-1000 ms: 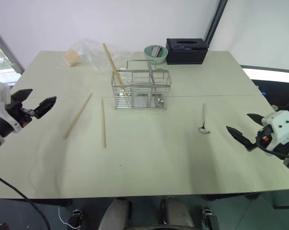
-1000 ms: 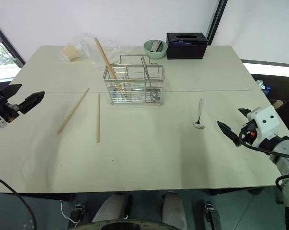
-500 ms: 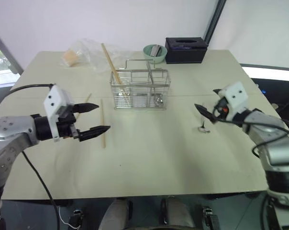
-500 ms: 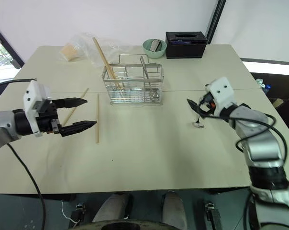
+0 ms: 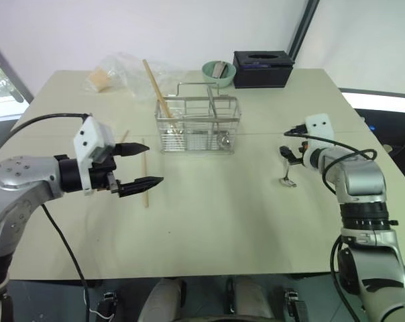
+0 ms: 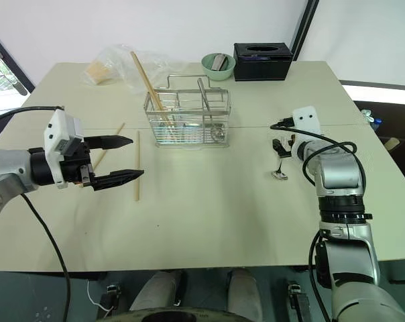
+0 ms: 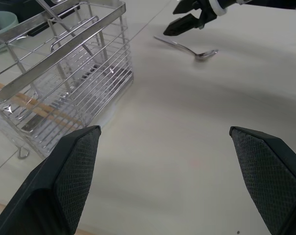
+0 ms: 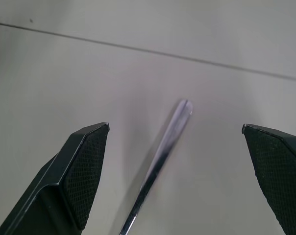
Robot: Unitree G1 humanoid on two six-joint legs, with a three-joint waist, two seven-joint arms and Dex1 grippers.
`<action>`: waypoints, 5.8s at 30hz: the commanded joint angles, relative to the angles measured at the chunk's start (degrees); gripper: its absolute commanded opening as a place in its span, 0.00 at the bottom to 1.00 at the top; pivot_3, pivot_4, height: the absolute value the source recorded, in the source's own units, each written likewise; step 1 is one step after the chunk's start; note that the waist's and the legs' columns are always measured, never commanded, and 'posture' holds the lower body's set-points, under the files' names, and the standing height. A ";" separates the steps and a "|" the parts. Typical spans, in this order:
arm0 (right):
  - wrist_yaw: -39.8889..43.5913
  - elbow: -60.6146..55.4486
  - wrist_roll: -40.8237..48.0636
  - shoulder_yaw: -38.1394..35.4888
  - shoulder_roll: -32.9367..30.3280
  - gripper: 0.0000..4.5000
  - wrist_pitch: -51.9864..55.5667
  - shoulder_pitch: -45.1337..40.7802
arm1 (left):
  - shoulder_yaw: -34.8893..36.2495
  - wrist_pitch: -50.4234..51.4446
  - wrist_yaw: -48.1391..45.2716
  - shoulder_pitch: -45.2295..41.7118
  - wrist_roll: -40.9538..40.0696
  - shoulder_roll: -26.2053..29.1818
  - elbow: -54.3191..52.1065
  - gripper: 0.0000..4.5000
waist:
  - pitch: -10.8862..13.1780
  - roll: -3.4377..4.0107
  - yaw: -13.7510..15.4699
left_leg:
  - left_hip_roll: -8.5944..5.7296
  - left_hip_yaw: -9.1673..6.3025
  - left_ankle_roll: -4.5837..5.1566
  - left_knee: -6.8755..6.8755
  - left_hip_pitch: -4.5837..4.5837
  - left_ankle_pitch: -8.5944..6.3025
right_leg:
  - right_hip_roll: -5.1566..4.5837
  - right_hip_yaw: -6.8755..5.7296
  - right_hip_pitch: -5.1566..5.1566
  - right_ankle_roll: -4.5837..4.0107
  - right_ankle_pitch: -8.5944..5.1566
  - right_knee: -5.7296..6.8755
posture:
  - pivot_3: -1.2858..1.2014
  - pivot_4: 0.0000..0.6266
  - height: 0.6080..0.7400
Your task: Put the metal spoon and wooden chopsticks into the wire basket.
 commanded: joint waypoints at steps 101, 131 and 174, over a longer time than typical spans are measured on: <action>18.17 -9.56 25.37 -3.61 3.36 0.98 -24.96 -18.79 | 11.95 5.79 23.35 -10.58 0.45 -1.04 12.80 1.00 | -0.05 -0.12 -2.73 | 0.18 -0.25 -0.10 0.09 0.01 0.07 | 0.67 0.29 -0.89 0.02 0.18 1.34 | 0.52 0.24 0.31; 28.33 -44.71 44.27 -7.91 -15.64 0.98 -11.27 20.27 | -21.74 -11.23 -0.72 -43.08 39.49 -8.79 89.36 1.00 | -0.25 -0.68 0.16 | 0.17 -0.18 -0.11 0.06 -0.02 0.05 | 0.16 0.15 -0.28 0.09 0.18 0.58 | 0.52 0.24 0.31; 24.89 -41.60 44.49 -8.39 -16.95 1.00 -12.71 20.42 | 11.66 -18.18 33.56 -51.12 13.55 -30.87 54.22 0.01 | -0.29 -0.97 0.13 | -0.08 -0.27 -0.12 0.21 -0.01 0.06 | -0.12 -0.06 -0.09 0.37 0.20 0.58 | 0.52 0.24 0.31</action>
